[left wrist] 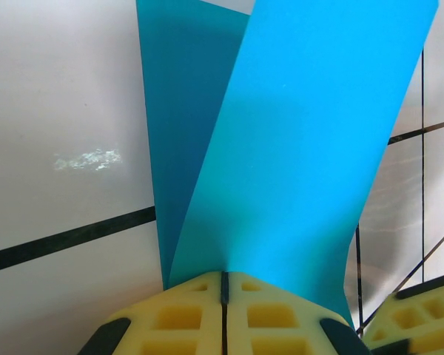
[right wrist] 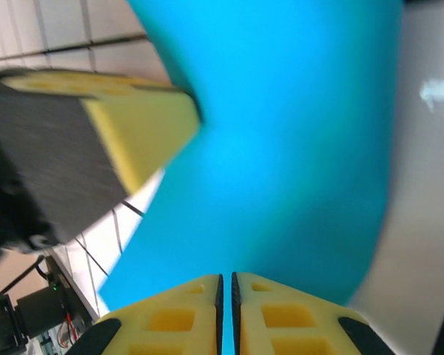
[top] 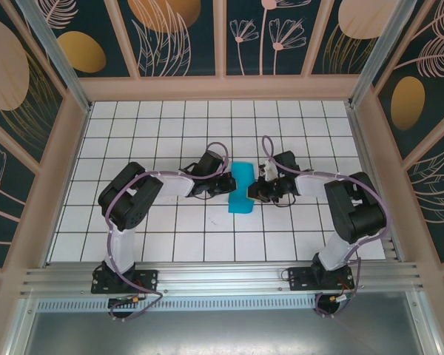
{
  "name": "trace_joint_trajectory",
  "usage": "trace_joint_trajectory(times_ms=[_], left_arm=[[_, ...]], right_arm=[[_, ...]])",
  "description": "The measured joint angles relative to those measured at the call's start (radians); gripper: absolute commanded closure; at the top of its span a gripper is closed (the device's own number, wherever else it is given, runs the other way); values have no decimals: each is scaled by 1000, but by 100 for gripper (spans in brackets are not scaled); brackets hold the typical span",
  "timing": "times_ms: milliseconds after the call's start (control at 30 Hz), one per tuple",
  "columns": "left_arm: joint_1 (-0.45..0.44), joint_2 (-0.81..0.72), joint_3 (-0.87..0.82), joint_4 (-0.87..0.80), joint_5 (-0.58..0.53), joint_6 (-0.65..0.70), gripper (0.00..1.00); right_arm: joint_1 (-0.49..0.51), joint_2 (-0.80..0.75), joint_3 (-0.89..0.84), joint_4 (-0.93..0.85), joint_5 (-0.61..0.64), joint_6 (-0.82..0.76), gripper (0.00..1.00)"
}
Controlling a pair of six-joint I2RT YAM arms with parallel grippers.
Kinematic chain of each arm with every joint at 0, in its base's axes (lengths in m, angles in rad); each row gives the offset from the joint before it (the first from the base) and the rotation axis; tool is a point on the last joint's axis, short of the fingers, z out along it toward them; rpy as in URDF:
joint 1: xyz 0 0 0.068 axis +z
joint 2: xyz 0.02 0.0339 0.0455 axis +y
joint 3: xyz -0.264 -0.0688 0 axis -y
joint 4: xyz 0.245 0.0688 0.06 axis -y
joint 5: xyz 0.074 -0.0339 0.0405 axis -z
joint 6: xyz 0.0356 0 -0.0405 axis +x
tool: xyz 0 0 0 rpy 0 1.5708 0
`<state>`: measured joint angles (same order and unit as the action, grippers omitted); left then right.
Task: Fold a paper plane with a square sheet of paper (pick it up from the middle)
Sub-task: Fold the square sheet of paper in half at the center of the table.
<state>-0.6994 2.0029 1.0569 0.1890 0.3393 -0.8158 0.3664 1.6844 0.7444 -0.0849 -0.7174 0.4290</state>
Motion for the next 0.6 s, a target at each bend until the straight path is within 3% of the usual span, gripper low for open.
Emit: trace_joint_trajectory(times_ms=[367,600], left_arm=[[0,1,1,1,1,3,91],[0,1,1,1,1,4,91]], right_arm=[[1,29,-14,-10,5,-5,86],[62,-26,-14,-39,7,-3,86]])
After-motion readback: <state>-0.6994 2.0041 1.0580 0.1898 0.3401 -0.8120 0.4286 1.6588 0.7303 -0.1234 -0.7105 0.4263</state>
